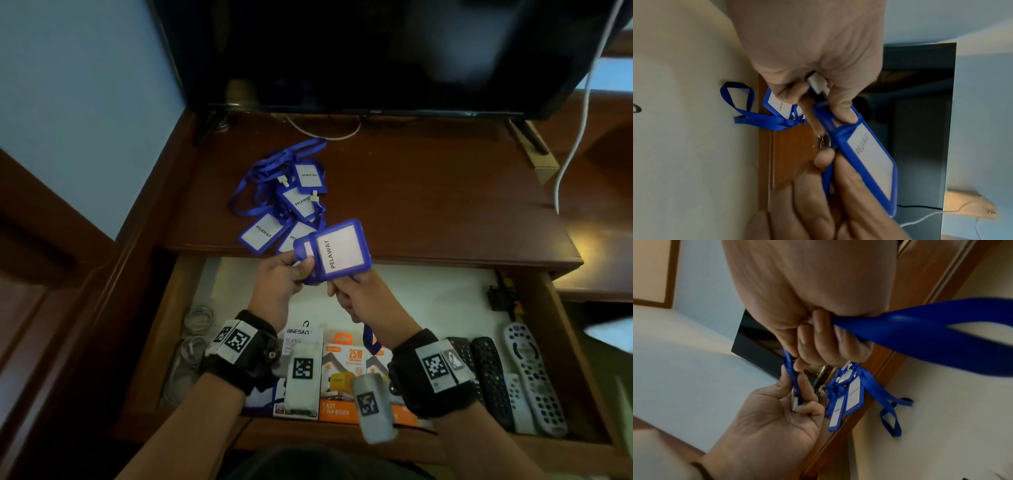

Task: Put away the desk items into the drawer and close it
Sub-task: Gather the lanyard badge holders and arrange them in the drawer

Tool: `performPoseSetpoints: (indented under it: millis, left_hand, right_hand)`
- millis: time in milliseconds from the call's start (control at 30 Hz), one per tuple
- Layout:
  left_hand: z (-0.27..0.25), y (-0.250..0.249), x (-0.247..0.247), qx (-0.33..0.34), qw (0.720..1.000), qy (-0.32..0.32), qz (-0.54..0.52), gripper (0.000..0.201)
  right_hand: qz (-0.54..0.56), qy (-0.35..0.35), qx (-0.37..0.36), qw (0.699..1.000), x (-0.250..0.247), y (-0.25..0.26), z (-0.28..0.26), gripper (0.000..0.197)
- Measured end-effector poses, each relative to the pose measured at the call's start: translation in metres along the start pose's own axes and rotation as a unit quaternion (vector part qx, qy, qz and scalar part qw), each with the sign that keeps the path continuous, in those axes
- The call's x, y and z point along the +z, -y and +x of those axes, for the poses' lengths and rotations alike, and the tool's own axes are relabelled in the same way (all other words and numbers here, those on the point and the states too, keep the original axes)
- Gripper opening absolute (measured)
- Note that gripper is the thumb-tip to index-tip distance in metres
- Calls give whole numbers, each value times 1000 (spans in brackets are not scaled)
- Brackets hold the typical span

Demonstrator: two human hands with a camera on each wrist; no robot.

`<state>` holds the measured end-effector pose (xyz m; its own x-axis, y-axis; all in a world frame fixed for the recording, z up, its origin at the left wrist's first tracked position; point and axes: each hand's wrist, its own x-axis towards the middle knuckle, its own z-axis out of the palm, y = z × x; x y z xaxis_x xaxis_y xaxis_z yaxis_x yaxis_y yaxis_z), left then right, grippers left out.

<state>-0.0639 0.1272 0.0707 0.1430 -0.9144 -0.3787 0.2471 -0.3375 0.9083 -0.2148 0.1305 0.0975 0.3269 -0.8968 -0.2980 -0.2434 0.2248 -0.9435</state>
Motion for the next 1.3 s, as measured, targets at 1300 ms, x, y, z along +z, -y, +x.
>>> performPoseSetpoints:
  millis: [1300]
  left_hand:
    - [-27,9,-58,-27,970,236,42,27]
  right_hand:
    - [-57,19,-112,992,9,-12,0,13]
